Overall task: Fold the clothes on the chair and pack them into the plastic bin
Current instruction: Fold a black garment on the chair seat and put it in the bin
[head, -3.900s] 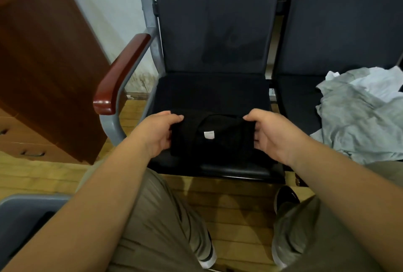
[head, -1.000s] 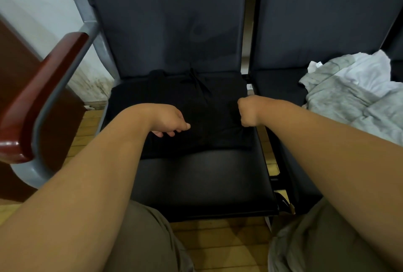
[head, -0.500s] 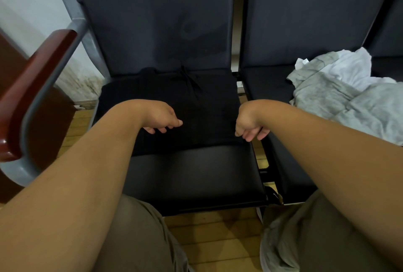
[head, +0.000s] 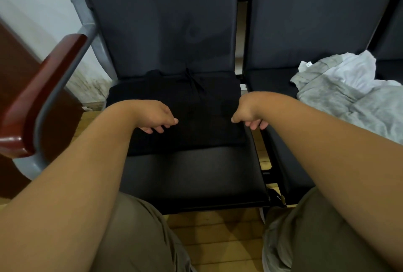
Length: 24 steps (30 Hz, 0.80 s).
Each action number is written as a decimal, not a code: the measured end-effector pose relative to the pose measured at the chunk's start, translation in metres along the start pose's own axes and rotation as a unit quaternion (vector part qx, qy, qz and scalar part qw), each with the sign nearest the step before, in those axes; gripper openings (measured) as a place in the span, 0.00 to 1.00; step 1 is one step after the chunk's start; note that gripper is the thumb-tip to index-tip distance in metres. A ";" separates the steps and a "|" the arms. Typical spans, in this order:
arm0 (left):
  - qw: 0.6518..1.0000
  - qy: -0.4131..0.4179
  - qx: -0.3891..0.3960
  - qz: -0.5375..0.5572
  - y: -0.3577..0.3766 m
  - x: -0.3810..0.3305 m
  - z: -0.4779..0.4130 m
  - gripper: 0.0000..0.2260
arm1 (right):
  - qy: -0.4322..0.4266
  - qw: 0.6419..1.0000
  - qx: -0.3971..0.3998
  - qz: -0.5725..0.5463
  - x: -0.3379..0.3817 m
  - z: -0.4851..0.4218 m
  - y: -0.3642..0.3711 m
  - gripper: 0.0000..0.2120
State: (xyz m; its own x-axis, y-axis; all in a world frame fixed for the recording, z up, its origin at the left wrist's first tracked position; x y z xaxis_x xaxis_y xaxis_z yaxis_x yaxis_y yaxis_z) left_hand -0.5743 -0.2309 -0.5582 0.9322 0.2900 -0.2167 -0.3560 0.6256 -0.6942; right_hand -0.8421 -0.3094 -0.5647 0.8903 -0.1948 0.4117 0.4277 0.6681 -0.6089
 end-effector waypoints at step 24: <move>0.942 -0.300 -0.063 0.139 0.015 0.189 0.039 0.14 | -0.264 0.949 -0.067 0.158 0.085 -0.011 0.070 0.05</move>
State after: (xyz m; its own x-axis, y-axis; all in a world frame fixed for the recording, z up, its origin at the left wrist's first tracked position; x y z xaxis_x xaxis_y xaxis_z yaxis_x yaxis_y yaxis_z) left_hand -0.4058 -0.1391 -0.5827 0.5853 0.8108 -0.0019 -0.5359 0.3851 -0.7514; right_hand -0.7350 -0.2874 -0.5801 0.7899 0.4115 0.4547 0.1989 0.5295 -0.8247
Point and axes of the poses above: each hand's wrist, its own z-axis away from the middle knuckle, its own y-axis out of the palm, x = y × z, the point moved 7 cm from there along -z, towards the middle knuckle, and after that the axes turned 14 degrees about -z, right-handed, at the moved point
